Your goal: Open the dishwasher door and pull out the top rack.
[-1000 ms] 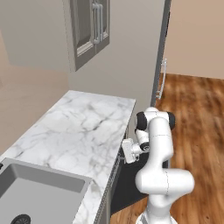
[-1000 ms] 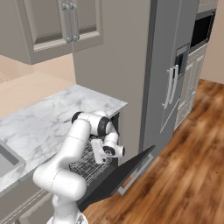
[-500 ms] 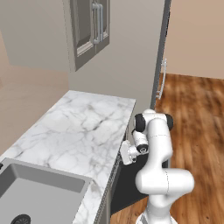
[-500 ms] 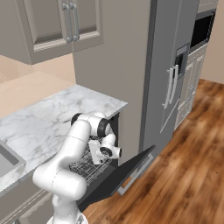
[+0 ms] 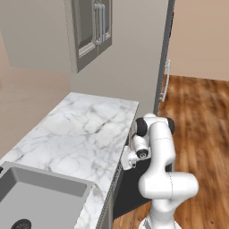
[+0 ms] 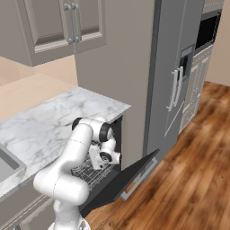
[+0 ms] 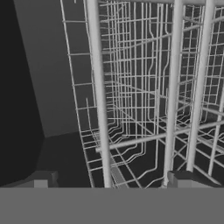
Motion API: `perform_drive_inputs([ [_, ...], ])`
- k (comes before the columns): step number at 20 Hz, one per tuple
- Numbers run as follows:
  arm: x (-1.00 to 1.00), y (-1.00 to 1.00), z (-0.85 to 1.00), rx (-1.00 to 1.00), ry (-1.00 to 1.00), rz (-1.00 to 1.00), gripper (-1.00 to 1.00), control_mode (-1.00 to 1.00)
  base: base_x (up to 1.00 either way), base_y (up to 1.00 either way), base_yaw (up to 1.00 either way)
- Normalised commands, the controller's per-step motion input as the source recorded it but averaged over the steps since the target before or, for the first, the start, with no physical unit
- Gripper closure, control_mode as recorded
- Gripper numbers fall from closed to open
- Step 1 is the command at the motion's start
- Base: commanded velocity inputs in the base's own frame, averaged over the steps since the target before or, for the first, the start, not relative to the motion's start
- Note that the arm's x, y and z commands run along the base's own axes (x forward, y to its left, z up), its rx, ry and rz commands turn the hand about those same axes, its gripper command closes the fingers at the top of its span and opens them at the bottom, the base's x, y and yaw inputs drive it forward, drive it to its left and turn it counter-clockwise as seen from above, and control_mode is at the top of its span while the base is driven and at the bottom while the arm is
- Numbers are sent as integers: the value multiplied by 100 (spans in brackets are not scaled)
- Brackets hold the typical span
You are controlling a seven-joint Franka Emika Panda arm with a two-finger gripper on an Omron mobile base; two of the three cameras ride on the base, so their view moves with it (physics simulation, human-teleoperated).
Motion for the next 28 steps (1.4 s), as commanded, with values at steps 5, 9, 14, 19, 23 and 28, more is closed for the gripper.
perform_drive_inputs([
  [5, 0, 15, -4, 0, -3, 0, -100, -100, 0, 0, 0],
  [9, 0, 17, -4, -2, -3, 0, -100, -100, 0, 0, 0],
  [14, 0, 13, -8, -3, -2, 0, -100, -100, 0, 0, 0],
  [19, 0, 9, -12, -8, -1, 0, -100, -100, 0, 0, 0],
  [23, 0, 4, -12, -12, 0, -2, -100, -100, 0, 0, 0],
  [28, -2, 0, -16, -15, 0, -5, -100, -100, 0, 0, 0],
])
